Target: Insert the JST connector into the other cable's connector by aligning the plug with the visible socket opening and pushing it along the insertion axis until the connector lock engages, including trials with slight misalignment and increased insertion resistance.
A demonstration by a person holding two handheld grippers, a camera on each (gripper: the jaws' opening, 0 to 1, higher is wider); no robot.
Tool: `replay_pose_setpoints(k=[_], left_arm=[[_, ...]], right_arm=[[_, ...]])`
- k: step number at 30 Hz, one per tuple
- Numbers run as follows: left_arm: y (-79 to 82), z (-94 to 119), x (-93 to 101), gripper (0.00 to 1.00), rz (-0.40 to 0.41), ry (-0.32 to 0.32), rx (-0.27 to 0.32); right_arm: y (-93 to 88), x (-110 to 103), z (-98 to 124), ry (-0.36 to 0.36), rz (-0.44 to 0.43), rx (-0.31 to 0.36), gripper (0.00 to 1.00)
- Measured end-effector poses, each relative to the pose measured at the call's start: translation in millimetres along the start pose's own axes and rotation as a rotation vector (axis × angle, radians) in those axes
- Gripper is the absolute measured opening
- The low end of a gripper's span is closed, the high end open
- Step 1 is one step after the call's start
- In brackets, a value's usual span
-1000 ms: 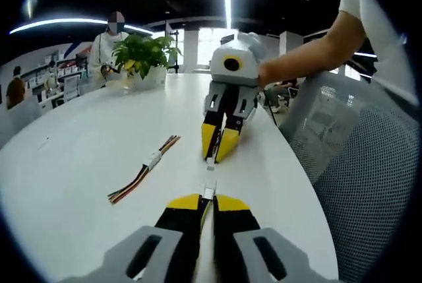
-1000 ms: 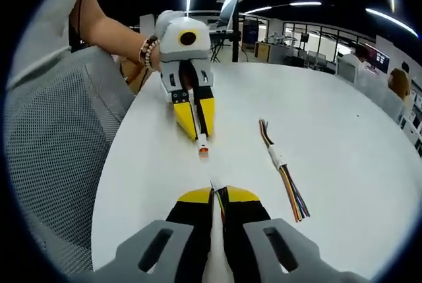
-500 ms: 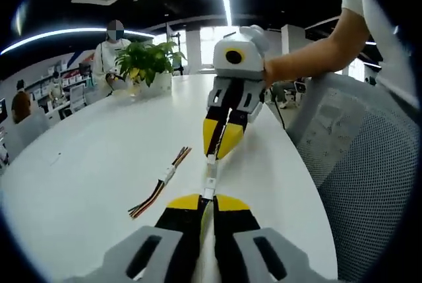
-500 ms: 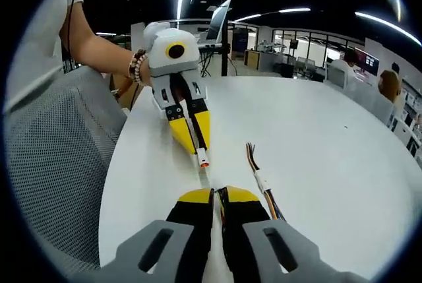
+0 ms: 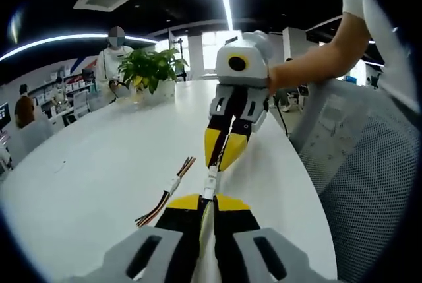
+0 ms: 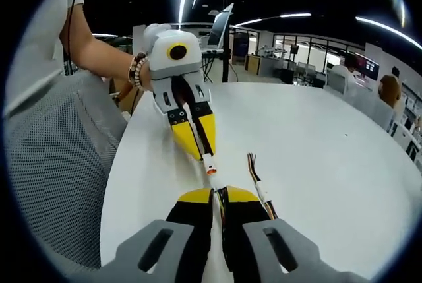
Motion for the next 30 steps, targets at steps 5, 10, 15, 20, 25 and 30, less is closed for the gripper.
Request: replay_pose_setpoints(k=[5,10,15,20,25,30], left_arm=[[2.8,0.2,1.3,0.00,-0.020,0.002,0.001],[2.4,-0.5,1.9,0.00,-0.035,0.001,-0.012],[-0.2,0.5,2.1,0.00,-0.052,0.006,-0.031],[-0.2,-0.1,3.2,0.00,-0.058,0.002,-0.034],[1.4,0.5,3.1,0.00,-0.065,0.009,-0.032],[1.8,-0.6,3.9,0.00,-0.076,0.010,-0.036]], right_arm=[[0.7,-0.6,-0.7,0.004,-0.003,0.004,0.02],[1.5,-2.1,-1.5,0.011,-0.008,0.005,0.02],[1.4,-2.6,-2.5,0.015,-0.015,0.004,0.03],[0.8,-2.4,-2.9,0.015,-0.018,0.000,0.03],[0.7,-2.0,-2.8,0.011,-0.025,-0.002,0.03],[2.1,-3.8,-4.3,0.017,-0.028,0.000,0.03]])
Point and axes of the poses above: the point that each gripper's makers call its tool centre point, and the gripper's own axes: z roughly backward along the fingers, x roughly to its right, y roughly out of its top, the point moved 4 cm from there along z, roughly backward along the fingers, and after that the axes turned 9 degrees about -y, right-handed, at the moved point
